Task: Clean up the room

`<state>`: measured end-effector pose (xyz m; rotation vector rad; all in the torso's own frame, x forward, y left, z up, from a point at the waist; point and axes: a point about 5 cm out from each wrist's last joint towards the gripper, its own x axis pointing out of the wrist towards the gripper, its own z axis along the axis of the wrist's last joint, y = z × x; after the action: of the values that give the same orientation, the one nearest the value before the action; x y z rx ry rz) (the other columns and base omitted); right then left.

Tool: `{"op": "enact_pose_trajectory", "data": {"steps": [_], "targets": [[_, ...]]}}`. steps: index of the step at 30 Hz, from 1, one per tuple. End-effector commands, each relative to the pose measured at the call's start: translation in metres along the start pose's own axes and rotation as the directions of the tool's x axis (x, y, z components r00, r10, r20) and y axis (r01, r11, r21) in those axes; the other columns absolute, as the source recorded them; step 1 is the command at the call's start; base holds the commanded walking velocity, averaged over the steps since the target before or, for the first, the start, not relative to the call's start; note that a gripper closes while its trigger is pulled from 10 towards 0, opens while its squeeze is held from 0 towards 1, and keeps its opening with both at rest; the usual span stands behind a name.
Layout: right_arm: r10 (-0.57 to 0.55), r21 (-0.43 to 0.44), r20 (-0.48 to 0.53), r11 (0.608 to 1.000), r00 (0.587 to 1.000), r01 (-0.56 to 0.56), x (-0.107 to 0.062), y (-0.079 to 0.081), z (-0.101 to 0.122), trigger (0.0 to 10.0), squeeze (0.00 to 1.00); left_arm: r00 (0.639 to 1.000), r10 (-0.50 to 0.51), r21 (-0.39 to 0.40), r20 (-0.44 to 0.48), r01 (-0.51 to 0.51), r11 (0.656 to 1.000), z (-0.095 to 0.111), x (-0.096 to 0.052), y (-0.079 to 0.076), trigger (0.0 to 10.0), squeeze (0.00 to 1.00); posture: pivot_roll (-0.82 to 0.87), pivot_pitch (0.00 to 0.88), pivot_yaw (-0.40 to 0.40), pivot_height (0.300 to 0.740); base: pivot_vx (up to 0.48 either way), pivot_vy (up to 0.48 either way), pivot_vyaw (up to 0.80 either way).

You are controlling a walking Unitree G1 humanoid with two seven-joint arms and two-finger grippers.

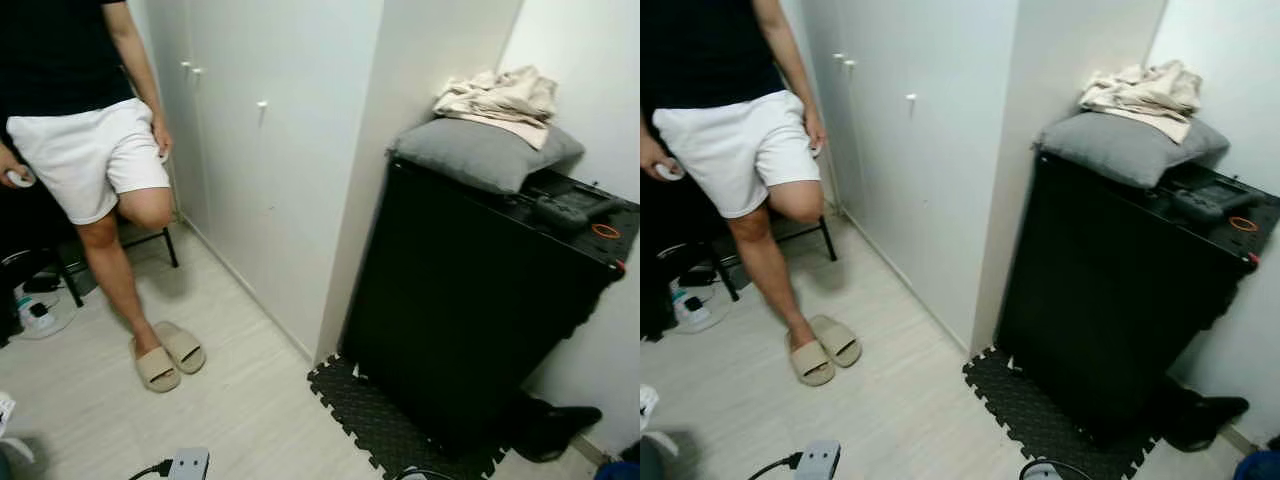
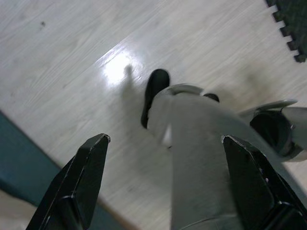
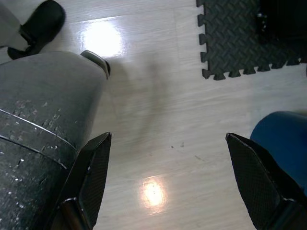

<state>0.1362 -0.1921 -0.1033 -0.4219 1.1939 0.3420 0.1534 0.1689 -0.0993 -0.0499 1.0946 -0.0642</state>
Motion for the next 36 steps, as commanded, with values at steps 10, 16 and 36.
{"op": "enact_pose_trajectory", "data": {"steps": [10, 16, 36], "targets": [[0.036, -0.004, -0.018, 0.999, 0.999, -0.036, 0.001, 0.008, -0.004, 10.0, 0.00, 1.000, -0.006, -0.001, -0.015, 0.006, 1.000, -0.003, 0.000, -0.002, 10.0, 0.00, -0.03, 0.000, -0.088, 0.740, 0.000, 0.000, 0.80], [0.031, -0.005, -0.017, 0.999, 0.999, -0.031, 0.001, 0.008, -0.004, 10.0, 0.00, 1.000, -0.003, -0.003, -0.014, 0.003, 1.000, -0.002, 0.000, -0.002, 10.0, 0.00, -0.03, 0.000, -0.089, 0.740, 0.000, 0.000, 0.80], [-0.241, 0.546, 0.153, 0.829, 0.958, 0.122, -0.004, -0.002, 0.000, 10.0, 0.00, 0.950, 0.166, -0.328, 0.265, -0.073, 0.942, 0.017, -0.004, 0.002, 10.0, 0.00, -0.03, 0.000, -0.104, 0.740, 0.000, 0.000, 0.79]]}}
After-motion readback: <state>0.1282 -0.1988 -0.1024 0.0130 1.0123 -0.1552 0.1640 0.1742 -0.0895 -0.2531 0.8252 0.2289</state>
